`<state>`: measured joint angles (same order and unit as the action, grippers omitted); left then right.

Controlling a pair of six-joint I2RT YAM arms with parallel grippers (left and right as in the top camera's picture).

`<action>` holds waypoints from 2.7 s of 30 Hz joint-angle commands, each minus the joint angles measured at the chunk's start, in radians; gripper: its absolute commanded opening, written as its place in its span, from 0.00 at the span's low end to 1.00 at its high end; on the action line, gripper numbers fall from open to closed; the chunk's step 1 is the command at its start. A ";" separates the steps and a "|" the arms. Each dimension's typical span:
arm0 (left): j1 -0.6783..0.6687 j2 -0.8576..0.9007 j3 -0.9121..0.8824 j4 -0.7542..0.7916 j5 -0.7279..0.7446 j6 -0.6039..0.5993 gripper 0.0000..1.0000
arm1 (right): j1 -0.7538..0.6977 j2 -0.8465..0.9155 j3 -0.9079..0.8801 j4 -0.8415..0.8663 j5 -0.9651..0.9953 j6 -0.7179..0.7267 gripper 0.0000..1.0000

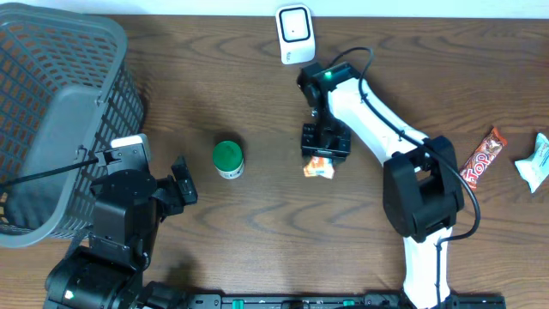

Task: Scan the item barcode
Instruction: 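Reach the right gripper to the orange tissue pack and grasp it, then lift the tissue pack and hold it before the white scanner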

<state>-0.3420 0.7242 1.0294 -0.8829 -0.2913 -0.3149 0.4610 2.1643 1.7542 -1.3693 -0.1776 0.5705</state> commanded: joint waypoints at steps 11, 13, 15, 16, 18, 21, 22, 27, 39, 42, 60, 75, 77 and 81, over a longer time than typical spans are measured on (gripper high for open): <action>0.005 0.000 0.015 0.000 -0.009 -0.004 0.98 | -0.019 0.005 0.013 -0.079 -0.172 -0.146 0.49; 0.005 0.000 0.015 0.000 -0.009 -0.004 0.98 | -0.018 0.005 0.013 -0.079 -0.192 -0.146 0.48; 0.005 0.000 0.015 0.000 -0.010 -0.004 0.98 | -0.016 0.005 0.013 -0.079 -0.210 -0.146 0.48; 0.005 0.000 0.015 0.000 -0.009 -0.004 0.98 | -0.016 0.005 0.013 -0.079 -0.211 -0.146 0.48; 0.005 0.000 0.015 0.000 -0.009 -0.004 0.98 | -0.016 0.005 0.013 -0.079 -0.210 -0.146 0.48; 0.005 0.000 0.015 0.000 -0.009 -0.004 0.98 | -0.016 0.005 0.013 -0.081 -0.211 -0.146 0.48; 0.005 0.000 0.015 0.000 -0.009 -0.004 0.98 | -0.016 0.005 0.013 -0.082 -0.211 -0.146 0.48; 0.005 0.000 0.015 0.000 -0.009 -0.004 0.98 | -0.016 0.005 0.013 -0.082 -0.226 -0.146 0.47; 0.005 0.000 0.015 0.000 -0.009 -0.004 0.98 | -0.014 0.005 0.013 -0.039 -0.225 -0.169 0.49; 0.005 0.000 0.015 0.000 -0.010 -0.004 0.98 | -0.014 0.005 0.013 0.036 -0.224 -0.207 0.49; 0.005 0.000 0.015 0.000 -0.009 -0.004 0.98 | -0.060 0.005 0.032 0.779 0.101 -0.365 0.46; 0.005 0.000 0.015 0.000 -0.009 -0.004 0.98 | -0.063 0.078 0.032 1.295 0.376 -0.528 0.34; 0.005 0.000 0.015 0.000 -0.009 -0.004 0.98 | -0.063 0.104 0.032 1.370 0.390 -0.533 0.35; 0.005 0.000 0.015 0.000 -0.010 -0.004 0.98 | -0.063 0.160 0.033 1.509 0.407 -0.542 0.37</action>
<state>-0.3420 0.7242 1.0294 -0.8825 -0.2913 -0.3149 0.4015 2.2803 1.7718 0.0956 0.1856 0.0563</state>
